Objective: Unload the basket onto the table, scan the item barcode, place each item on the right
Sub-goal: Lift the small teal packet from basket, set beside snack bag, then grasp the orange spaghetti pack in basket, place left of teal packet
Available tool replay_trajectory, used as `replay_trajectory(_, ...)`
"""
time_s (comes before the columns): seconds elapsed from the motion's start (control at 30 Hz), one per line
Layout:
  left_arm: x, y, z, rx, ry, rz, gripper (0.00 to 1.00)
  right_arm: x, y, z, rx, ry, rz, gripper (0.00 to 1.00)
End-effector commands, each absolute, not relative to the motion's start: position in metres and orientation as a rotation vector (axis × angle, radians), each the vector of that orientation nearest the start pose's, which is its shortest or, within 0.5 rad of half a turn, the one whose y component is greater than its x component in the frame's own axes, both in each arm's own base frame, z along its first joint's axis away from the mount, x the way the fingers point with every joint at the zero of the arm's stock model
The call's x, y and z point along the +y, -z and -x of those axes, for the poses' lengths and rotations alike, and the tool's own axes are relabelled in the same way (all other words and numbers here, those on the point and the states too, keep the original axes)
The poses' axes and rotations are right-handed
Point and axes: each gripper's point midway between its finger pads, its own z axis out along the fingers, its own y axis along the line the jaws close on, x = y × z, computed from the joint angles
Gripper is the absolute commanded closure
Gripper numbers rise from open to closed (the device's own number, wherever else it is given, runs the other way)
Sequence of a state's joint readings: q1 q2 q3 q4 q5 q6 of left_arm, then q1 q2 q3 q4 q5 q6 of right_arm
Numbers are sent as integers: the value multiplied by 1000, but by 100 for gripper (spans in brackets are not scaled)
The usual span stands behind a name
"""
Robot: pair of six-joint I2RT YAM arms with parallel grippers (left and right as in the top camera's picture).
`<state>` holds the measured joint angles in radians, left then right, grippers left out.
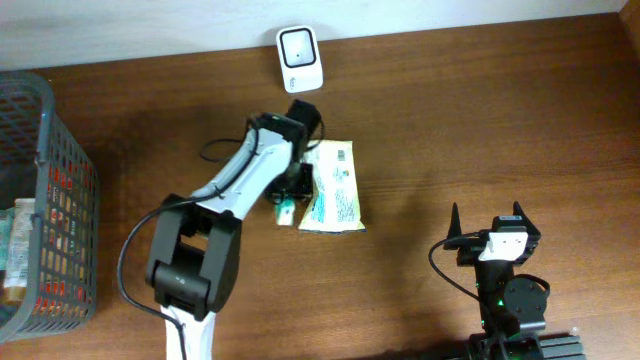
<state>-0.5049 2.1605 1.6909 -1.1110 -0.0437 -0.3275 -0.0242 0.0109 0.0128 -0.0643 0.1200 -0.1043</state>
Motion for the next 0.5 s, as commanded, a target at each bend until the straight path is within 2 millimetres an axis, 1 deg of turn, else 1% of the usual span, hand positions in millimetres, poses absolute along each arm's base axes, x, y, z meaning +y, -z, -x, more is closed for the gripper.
replay_trajectory(0.0, -162, -51, -395, 3066, -127, -167, 1, -28, -159, -244, 1639, 201, -36, 2)
replay_trajectory(0.03, -159, -65, -404, 3046, -115, -139, 1, -28, -159, -244, 1639, 201, -36, 2)
replay_trajectory(0.07, -155, -94, -421, 2999, -86, -100, 1, -28, -159, -244, 1639, 201, -36, 2)
replay_trajectory(0.13, -148, -137, -439, 2927, -49, -51, 1, -28, -159, -244, 1639, 202, -37, 2)
replay_trajectory(0.17, -137, -176, -451, 2862, -24, -15, 1, -28, -159, -244, 1639, 201, -36, 2)
replay_trajectory(0.2, -120, -210, -457, 2800, -28, 39, 1, -28, -159, -244, 1639, 202, -37, 1)
replay_trajectory(0.23, -101, -240, -460, 2743, -39, 92, 1, -28, -159, -244, 1639, 202, -37, 1)
replay_trajectory(0.27, -68, -283, -459, 2649, -61, 185, 1, -28, -159, -244, 1639, 201, -36, 2)
replay_trajectory(0.3, -37, -313, -453, 2574, -91, 266, 1, -28, -159, -244, 1639, 202, -37, 2)
replay_trajectory(0.33, -6, -345, -451, 2478, -121, 280, 1, -28, -159, -244, 1639, 201, -36, 1)
replay_trajectory(0.4, 44, -383, -435, 2357, -153, 385, 1, -28, -159, -244, 1639, 201, -36, 1)
replay_trajectory(0.43, 71, -397, -424, 2308, -171, 470, 1, -28, -159, -244, 1639, 201, -36, 2)
replay_trajectory(0.47, 105, -410, -406, 2255, -196, 574, 1, -28, -159, -244, 1639, 202, -37, 2)
